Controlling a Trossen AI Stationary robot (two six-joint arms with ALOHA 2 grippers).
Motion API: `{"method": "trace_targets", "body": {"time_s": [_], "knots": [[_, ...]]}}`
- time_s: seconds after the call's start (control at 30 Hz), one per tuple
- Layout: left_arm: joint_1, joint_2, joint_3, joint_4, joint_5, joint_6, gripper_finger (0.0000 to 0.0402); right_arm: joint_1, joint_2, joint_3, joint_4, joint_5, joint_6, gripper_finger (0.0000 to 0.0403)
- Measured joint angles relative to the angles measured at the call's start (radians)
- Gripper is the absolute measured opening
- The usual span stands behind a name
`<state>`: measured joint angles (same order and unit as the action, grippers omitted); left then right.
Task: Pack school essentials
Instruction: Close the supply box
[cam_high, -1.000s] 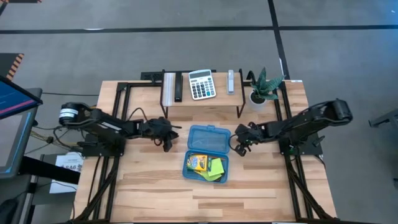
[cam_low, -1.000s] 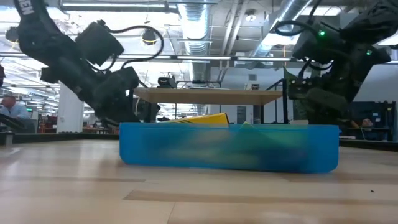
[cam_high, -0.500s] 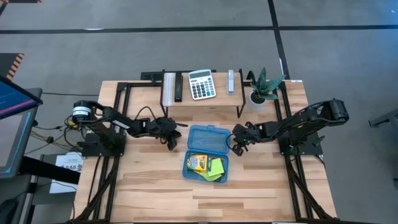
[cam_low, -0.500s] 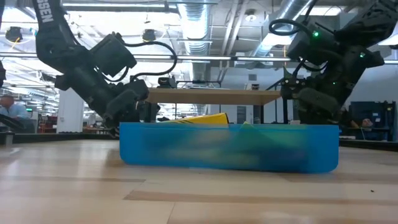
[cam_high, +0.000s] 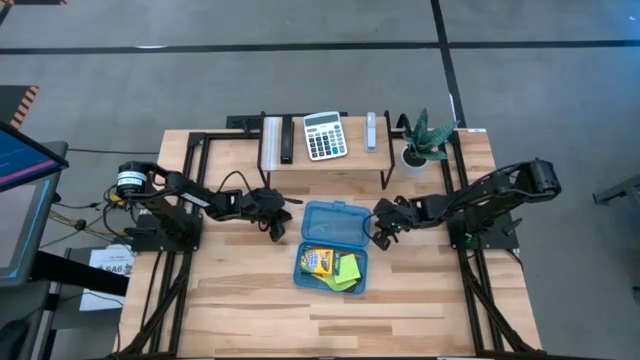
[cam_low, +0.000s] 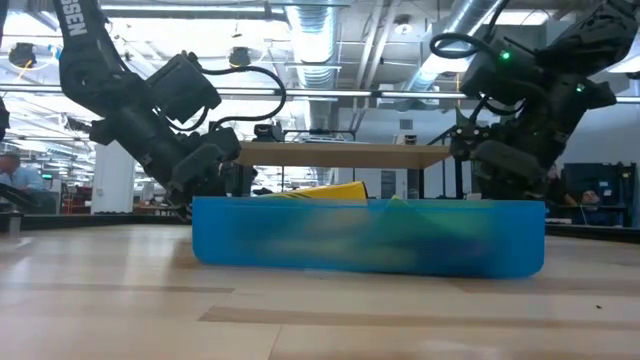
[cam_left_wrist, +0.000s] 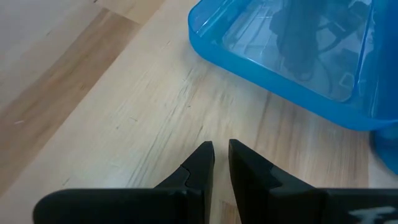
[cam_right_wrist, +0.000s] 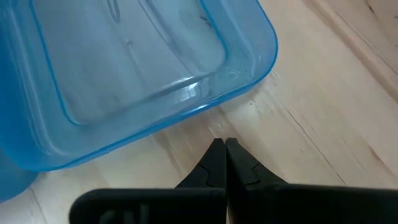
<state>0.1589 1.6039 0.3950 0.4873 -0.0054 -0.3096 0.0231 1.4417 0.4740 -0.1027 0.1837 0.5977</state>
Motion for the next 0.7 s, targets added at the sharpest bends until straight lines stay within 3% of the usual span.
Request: {"method": "trace_targets", "body": {"time_s": [0.7], "knots": [[0.000, 0.002, 0.000, 0.060, 0.016, 0.026, 0.0043, -0.006, 0.021, -0.004, 0.140, -0.028, -0.045, 0.0002]]}}
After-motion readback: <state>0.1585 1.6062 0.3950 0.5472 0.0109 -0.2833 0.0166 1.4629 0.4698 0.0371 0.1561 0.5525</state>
